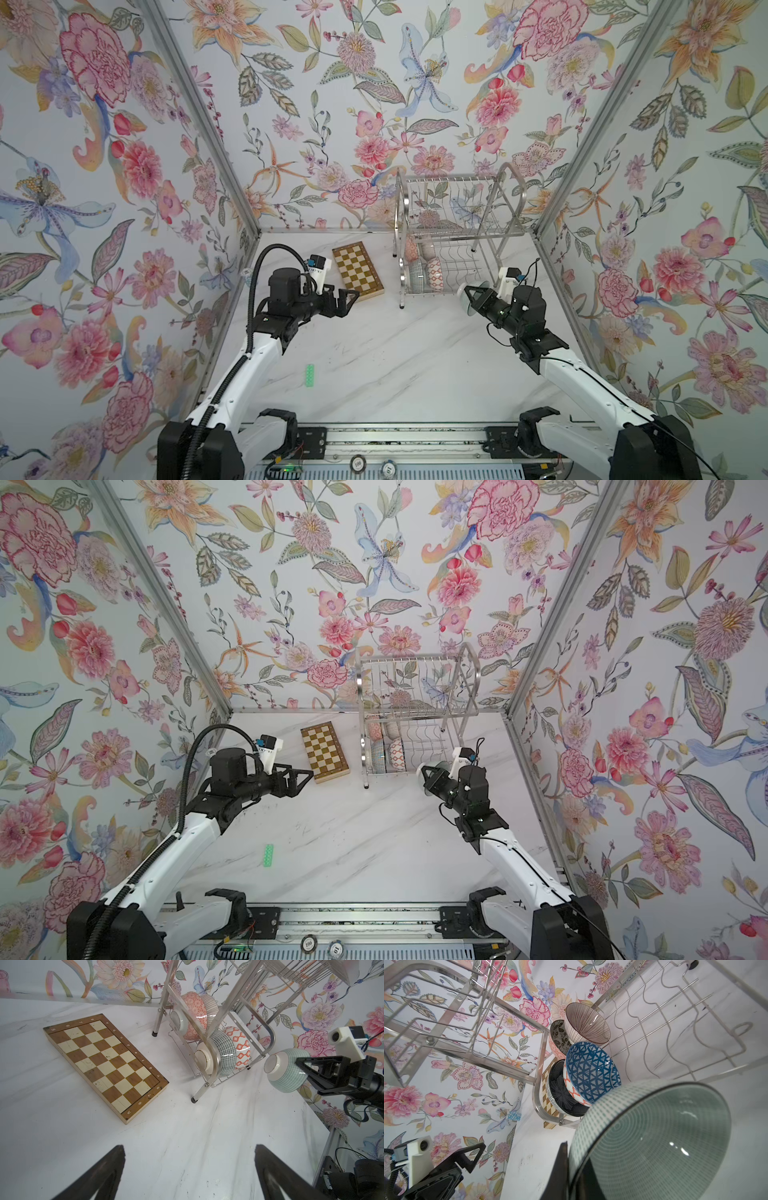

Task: Load the bowls into the dish rack
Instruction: 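Lift and carry the green bowl into the rack beside the blue bowl, then push the green bowl down into the rack slot with the right gripper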

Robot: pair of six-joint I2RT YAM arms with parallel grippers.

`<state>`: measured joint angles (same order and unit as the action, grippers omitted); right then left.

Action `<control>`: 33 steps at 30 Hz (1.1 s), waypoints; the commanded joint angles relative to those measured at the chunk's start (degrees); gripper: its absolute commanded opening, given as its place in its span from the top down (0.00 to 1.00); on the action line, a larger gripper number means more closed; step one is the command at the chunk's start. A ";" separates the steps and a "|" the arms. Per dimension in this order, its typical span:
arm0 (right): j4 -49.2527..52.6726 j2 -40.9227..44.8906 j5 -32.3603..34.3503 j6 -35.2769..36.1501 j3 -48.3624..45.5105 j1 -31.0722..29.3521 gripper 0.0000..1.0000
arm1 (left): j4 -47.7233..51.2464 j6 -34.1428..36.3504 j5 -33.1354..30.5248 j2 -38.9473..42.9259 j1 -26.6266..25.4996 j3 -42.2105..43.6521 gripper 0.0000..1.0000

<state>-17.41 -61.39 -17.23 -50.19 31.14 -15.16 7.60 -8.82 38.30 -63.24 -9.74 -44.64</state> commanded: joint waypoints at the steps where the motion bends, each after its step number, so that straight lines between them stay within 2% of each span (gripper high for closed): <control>1: -8.68 -1.32 -5.41 -2.06 1.04 1.29 1.00 | -1.62 0.47 2.12 0.36 -0.62 0.67 0.01; 15: -8.57 -8.52 -17.94 1.31 6.79 7.12 1.00 | -2.30 1.26 3.33 0.40 -1.57 0.83 0.01; 33: -6.34 -16.84 -25.80 5.58 13.57 9.36 1.00 | -3.75 2.95 5.73 0.98 -3.37 1.82 0.01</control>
<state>-21.19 -77.52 -40.32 -46.65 41.50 -6.22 4.80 -7.16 42.33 -62.92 -12.58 -43.46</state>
